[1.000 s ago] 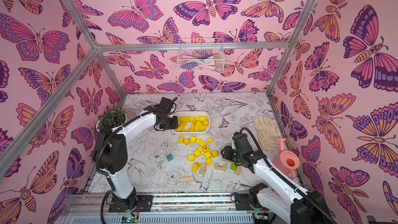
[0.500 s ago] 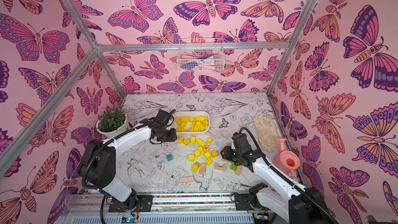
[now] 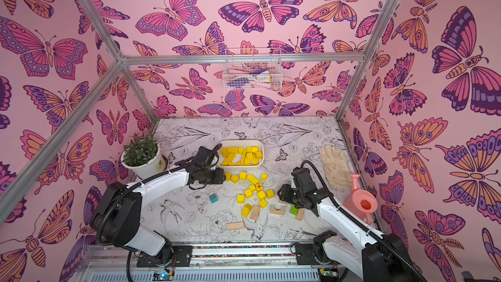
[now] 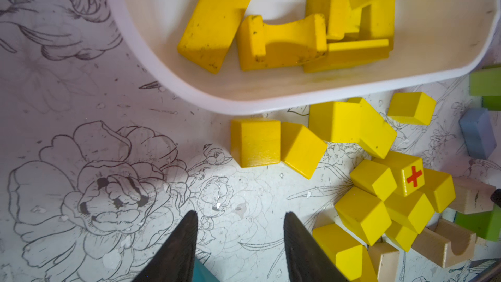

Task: Pick out the yellow building blocks
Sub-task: Pick up the building block from the center of the board.

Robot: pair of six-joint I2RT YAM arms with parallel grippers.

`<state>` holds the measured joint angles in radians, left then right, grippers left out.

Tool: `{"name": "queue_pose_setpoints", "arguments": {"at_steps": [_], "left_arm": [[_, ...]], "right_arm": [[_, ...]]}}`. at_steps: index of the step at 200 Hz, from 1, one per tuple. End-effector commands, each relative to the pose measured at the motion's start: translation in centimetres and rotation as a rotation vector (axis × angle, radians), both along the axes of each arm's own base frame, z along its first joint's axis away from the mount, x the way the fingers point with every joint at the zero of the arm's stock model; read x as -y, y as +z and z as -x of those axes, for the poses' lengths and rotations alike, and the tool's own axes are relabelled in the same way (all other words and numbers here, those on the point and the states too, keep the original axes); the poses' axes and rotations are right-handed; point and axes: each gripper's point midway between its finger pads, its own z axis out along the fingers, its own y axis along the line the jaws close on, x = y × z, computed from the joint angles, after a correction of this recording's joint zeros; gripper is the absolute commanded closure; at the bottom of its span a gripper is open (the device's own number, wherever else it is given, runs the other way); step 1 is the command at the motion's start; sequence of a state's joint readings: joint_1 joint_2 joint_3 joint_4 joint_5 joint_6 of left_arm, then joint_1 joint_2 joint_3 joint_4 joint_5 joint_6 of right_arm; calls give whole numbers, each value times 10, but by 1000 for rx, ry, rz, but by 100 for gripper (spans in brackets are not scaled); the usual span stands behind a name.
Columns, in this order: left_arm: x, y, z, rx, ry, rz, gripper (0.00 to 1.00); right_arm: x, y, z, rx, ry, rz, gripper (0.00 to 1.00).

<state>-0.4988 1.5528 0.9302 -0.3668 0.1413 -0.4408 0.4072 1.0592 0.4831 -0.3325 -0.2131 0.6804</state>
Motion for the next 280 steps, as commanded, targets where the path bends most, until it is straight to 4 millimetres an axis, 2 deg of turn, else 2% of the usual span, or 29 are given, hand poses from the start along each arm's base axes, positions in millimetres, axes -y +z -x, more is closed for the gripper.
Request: {"name": "queue_pose_setpoints", "arguments": {"at_steps": [1, 130, 235, 259, 280], "left_arm": [[2, 1, -4, 16, 6, 9, 47], [27, -21, -26, -96, 56, 64, 47], [20, -36, -26, -165, 91, -20, 49], [17, -39, -25, -177, 97, -48, 52], [13, -38, -23, -174, 100, -65, 59]], "right_arm": [[-4, 4, -4, -9, 15, -10, 50], [-4, 4, -3, -6, 13, -17, 49], [-3, 6, -3, 6, 7, -29, 49], [-2, 6, -3, 8, 6, -30, 49], [-2, 6, -3, 8, 5, -31, 49]]}}
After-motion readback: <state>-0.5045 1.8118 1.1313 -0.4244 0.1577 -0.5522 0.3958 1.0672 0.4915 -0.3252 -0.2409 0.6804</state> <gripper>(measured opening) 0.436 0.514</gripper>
